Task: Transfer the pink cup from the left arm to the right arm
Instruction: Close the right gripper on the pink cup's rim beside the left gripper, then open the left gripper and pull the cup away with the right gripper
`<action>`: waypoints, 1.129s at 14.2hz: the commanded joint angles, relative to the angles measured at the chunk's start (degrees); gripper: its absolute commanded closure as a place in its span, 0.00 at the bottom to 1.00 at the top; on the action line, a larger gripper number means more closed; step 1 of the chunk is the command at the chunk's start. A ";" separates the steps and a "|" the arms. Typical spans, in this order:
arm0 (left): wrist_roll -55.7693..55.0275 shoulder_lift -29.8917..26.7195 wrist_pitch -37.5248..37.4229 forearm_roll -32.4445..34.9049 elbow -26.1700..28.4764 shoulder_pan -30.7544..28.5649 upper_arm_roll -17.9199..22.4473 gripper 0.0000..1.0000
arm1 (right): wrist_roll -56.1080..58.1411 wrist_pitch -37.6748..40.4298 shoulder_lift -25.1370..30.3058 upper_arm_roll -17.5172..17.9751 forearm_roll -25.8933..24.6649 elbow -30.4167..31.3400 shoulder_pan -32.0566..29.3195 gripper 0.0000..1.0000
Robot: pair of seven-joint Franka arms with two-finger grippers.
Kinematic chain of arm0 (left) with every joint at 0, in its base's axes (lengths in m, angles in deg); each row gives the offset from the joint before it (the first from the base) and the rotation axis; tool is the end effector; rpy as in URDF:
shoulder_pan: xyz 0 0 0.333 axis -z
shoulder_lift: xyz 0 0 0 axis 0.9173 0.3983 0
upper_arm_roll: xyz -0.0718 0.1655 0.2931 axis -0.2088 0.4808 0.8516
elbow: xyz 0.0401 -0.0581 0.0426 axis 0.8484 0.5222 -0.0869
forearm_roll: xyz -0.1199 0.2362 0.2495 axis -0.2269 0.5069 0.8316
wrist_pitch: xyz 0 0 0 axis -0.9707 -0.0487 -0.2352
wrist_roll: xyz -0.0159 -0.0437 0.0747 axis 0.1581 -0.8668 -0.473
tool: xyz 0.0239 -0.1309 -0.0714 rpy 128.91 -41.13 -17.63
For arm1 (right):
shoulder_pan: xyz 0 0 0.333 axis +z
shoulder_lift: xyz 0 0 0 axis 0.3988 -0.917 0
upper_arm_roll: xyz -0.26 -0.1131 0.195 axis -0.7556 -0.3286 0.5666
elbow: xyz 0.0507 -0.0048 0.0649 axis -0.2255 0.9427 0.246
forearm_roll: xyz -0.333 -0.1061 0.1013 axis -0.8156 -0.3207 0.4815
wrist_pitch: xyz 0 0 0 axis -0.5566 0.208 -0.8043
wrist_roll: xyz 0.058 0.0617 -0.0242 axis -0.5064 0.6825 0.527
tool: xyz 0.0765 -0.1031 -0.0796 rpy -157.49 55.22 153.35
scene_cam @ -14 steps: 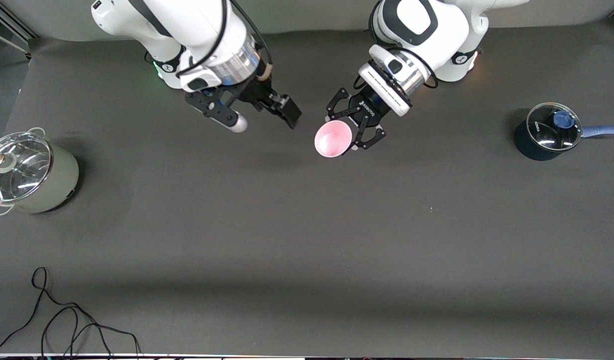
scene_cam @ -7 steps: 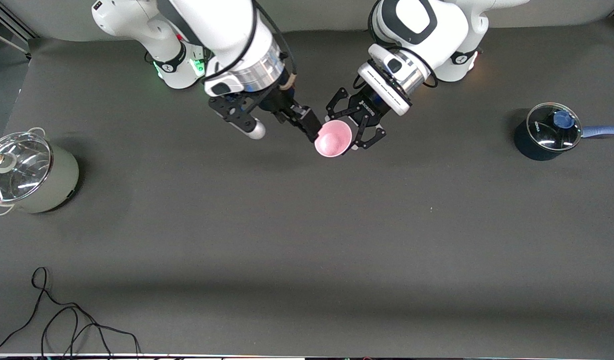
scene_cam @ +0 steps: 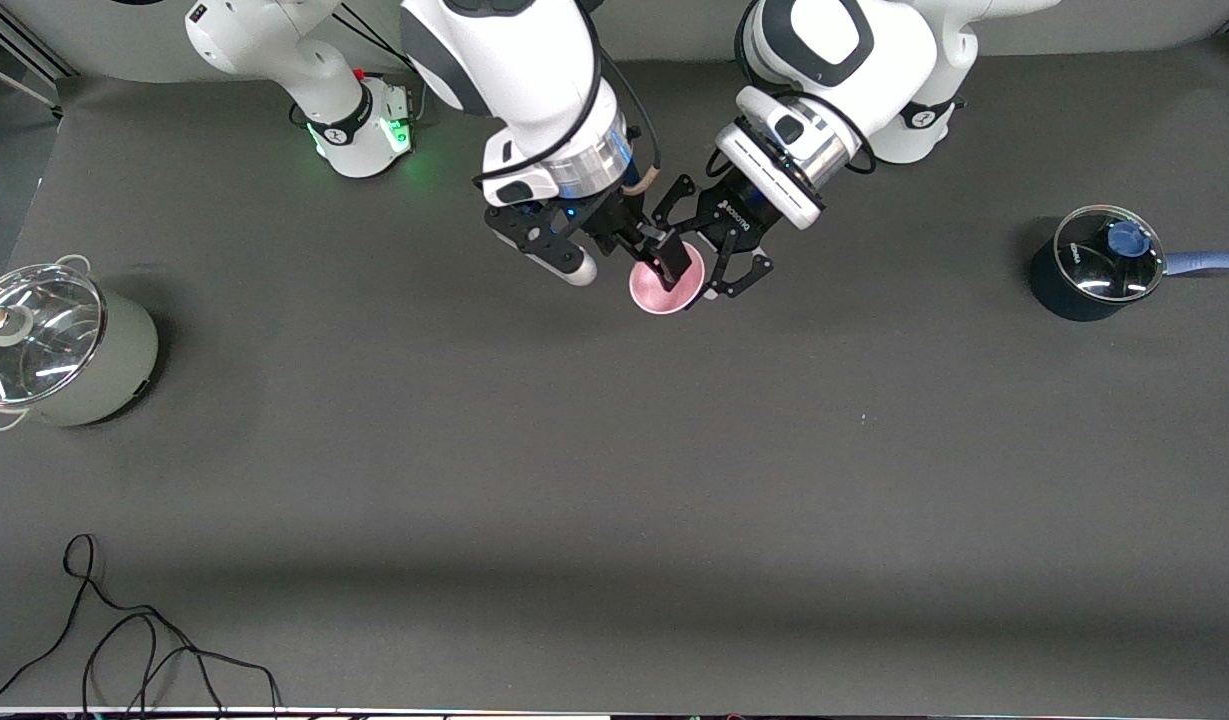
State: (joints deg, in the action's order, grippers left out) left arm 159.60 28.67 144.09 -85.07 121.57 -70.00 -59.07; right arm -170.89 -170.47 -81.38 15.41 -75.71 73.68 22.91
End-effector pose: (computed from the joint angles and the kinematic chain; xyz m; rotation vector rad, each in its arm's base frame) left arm 0.4216 -0.3561 0.4870 2.1338 -0.6543 1.1895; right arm 0.4884 0.5077 0.5412 -2.6962 1.0185 -0.0029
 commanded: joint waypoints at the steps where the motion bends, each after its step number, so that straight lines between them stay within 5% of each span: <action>1: -0.12 0.83 1.72 -0.23 -1.20 1.01 0.22 0.84 | -2.25 0.12 -1.00 -0.76 -0.68 -2.30 0.61 0.82; 2: -0.12 0.83 1.72 -0.23 -1.29 1.01 0.22 0.83 | -2.34 0.12 -0.82 -0.85 -0.59 -2.30 0.53 1.00; 4: -0.12 0.92 1.72 -0.23 -1.29 1.01 0.22 0.77 | -3.22 0.03 -0.82 -0.94 -0.77 -2.39 0.52 1.00; 6: -0.20 0.92 1.72 -0.23 -1.29 1.01 0.22 0.50 | -2.96 0.03 -0.82 -1.03 -1.03 -2.30 0.52 1.00; 11: -0.20 0.92 1.72 -0.23 -1.29 1.01 0.22 0.42 | -2.52 -0.06 -0.73 -1.12 -0.94 -2.39 0.00 1.00; 13: -0.20 1.01 1.72 -0.32 -1.29 1.01 0.22 0.14 | -2.43 0.03 -0.38 -1.20 -0.94 -2.39 -0.09 1.00; 16: -0.20 1.01 1.72 -0.23 -1.29 1.01 0.22 0.01 | -1.91 0.20 -0.03 -1.55 -0.94 -2.39 -0.27 1.00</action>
State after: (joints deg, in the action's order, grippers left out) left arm 159.75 28.98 144.47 -84.81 121.46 -69.84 -58.94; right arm -172.06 -170.31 -81.48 14.33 -75.91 72.49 22.79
